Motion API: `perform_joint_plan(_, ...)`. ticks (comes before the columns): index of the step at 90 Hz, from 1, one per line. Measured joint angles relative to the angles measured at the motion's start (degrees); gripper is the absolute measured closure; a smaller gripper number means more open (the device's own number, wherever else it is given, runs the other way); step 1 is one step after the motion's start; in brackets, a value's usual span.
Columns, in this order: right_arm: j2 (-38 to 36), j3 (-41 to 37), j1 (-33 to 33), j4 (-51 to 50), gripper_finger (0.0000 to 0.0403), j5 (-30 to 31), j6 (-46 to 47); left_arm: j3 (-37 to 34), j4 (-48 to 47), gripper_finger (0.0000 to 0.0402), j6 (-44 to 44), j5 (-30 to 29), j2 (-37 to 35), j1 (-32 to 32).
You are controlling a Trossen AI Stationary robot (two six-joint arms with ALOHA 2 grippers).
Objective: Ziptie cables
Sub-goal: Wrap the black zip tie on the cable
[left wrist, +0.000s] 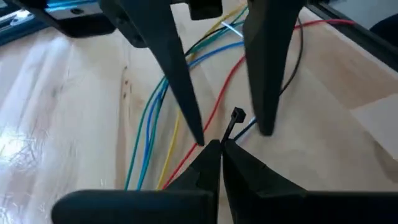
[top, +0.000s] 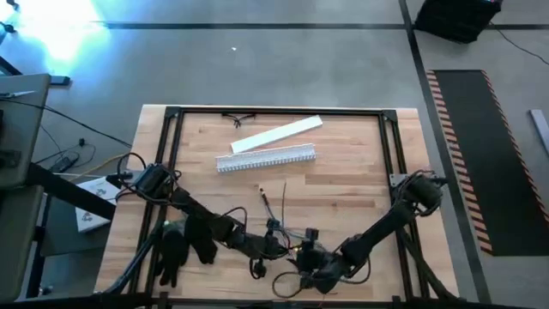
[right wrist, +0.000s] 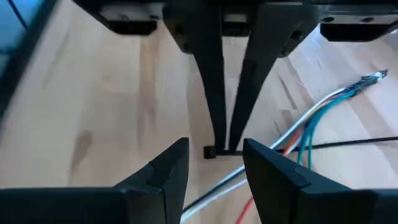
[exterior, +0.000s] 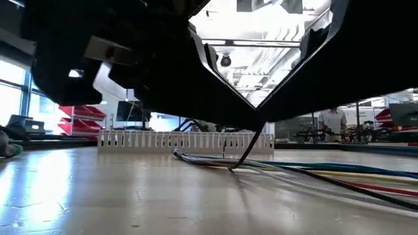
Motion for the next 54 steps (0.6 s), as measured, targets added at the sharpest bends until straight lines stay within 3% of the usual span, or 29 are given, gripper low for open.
perform_joint_plan(20,0.2,4.5,-0.6,-10.7,0.0300,-0.6,1.7,0.0,0.1,0.0401,0.0,-0.4,0.0,-0.1)
perform_joint_plan(39,0.2,4.7,-1.8,-11.3,0.0386,-5.9,2.8,0.0,-0.3,0.0401,0.1,-0.8,0.0,-0.4)
perform_joint_plan(54,0.2,4.7,-2.5,-11.0,0.0399,-7.9,4.7,0.0,-0.6,0.0400,0.5,-2.7,0.0,-1.3)
